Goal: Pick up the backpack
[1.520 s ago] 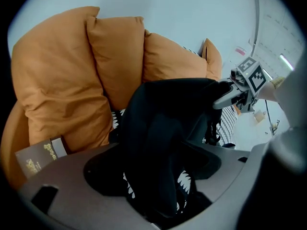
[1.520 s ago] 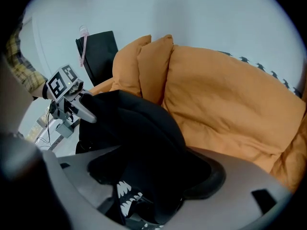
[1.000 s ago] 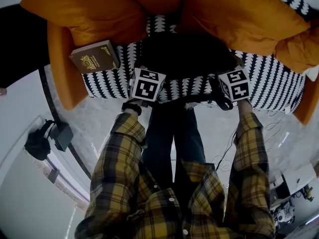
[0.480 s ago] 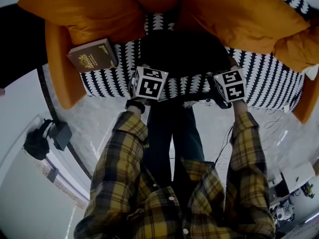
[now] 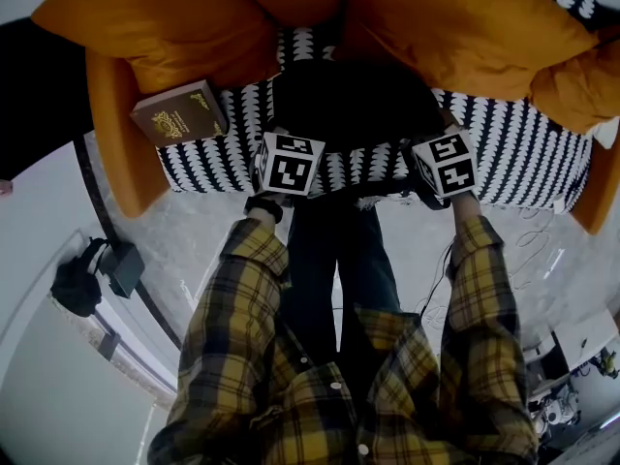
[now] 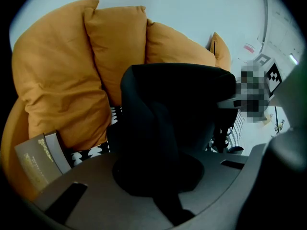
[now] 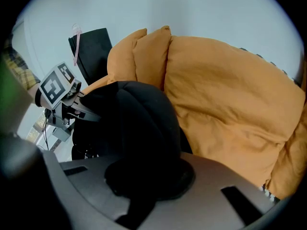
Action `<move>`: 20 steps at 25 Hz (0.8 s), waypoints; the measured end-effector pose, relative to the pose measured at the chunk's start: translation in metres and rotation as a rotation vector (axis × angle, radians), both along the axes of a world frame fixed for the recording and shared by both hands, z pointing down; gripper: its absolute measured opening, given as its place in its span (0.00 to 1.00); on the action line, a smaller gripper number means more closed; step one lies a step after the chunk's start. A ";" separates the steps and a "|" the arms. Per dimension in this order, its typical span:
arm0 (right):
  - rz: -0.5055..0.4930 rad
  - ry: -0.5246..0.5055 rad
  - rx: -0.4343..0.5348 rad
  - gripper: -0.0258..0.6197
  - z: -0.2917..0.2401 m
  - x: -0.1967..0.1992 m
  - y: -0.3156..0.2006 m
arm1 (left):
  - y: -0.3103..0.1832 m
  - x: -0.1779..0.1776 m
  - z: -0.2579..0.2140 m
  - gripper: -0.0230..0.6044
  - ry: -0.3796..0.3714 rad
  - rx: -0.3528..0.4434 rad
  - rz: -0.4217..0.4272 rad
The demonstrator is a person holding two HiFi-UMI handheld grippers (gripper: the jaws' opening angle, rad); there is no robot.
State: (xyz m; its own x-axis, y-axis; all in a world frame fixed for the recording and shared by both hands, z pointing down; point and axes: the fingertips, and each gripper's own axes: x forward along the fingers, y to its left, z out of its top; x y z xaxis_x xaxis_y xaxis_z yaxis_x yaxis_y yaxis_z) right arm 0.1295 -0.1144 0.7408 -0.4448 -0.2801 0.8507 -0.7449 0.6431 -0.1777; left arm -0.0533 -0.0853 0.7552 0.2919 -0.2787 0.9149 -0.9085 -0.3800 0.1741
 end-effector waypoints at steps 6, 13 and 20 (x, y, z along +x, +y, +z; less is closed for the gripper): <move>0.027 -0.017 0.014 0.09 -0.011 -0.002 0.003 | 0.001 -0.002 -0.009 0.09 0.002 0.014 -0.007; 0.062 -0.025 0.014 0.09 -0.028 -0.001 0.007 | 0.001 -0.003 -0.028 0.09 0.005 0.019 -0.001; 0.098 -0.031 0.030 0.08 -0.050 0.005 0.014 | 0.004 0.002 -0.053 0.09 0.016 0.043 -0.003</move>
State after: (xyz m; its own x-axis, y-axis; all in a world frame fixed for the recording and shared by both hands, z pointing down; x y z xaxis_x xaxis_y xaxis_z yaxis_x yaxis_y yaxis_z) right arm 0.1349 -0.1007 0.6910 -0.4395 -0.3487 0.8278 -0.7992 0.5725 -0.1832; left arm -0.0510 -0.0810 0.7023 0.3050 -0.3182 0.8976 -0.9070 -0.3844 0.1719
